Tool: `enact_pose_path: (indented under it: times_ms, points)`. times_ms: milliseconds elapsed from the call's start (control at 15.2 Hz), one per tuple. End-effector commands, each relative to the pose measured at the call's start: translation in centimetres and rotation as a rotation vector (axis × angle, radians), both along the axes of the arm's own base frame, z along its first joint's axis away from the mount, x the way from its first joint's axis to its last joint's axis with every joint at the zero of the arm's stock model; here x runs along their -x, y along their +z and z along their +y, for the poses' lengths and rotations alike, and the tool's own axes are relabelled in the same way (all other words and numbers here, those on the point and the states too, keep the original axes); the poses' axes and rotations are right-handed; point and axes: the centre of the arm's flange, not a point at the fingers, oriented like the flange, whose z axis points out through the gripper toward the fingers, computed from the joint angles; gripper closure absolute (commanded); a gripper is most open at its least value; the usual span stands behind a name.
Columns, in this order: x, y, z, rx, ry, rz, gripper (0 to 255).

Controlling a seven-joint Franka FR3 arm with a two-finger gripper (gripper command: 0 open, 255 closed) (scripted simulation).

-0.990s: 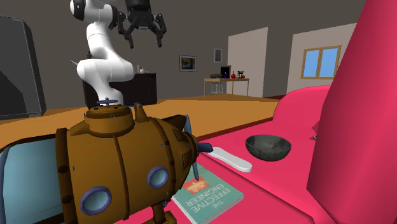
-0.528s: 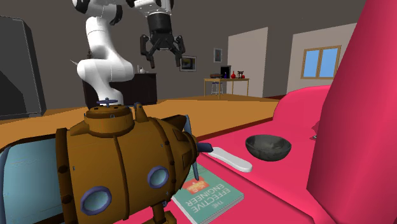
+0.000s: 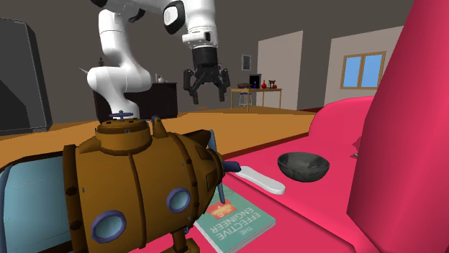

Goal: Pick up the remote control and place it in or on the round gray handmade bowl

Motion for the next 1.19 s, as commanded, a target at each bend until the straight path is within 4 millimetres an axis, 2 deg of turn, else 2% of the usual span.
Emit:
enact_pose_path:
  times_ms: [0,1122]
  points:
    - [-1.0,-2.2,1.7,0.005,0.005,0.006,0]
    - [-8.0,-20.3,14.4,0.063,0.046,0.062,0]
